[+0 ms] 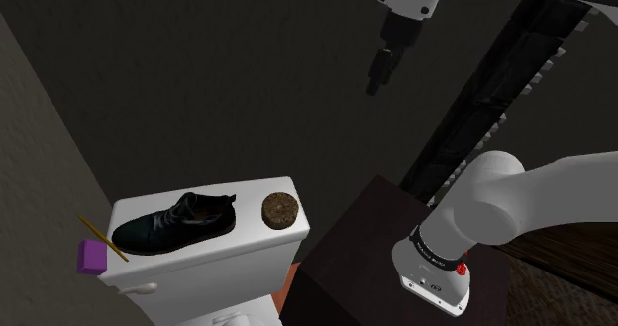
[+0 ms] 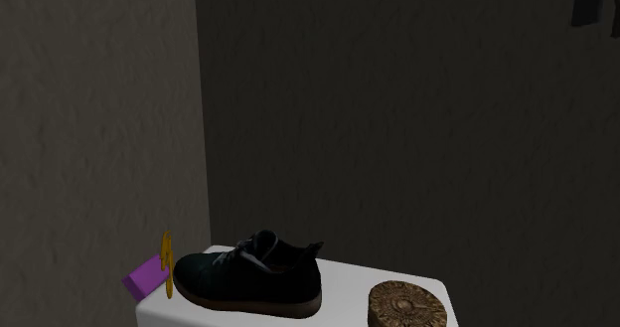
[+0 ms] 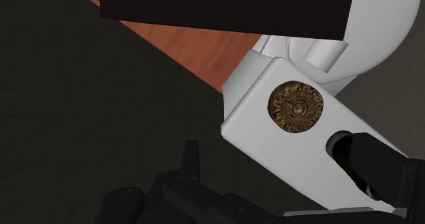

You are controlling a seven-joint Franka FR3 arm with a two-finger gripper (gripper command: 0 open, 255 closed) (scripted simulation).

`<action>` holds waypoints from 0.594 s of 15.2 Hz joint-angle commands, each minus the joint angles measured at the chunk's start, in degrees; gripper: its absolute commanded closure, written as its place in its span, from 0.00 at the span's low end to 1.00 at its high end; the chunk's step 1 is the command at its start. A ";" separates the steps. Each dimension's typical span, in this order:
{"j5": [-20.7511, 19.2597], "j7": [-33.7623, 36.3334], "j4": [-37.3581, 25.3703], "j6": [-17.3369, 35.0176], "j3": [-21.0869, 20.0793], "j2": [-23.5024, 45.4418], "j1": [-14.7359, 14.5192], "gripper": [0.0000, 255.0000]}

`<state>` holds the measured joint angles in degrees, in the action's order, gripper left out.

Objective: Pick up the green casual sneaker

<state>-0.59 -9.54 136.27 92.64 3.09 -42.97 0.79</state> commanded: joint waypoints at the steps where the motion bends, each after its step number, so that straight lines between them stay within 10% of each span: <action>1: 0.00 0.00 0.00 0.00 0.00 0.00 0.00 0.00; 9: 4.53 6.05 2.93 10.94 -6.79 7.93 -3.94 0.00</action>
<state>3.42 -4.25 139.52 102.31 -2.87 -36.51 -2.67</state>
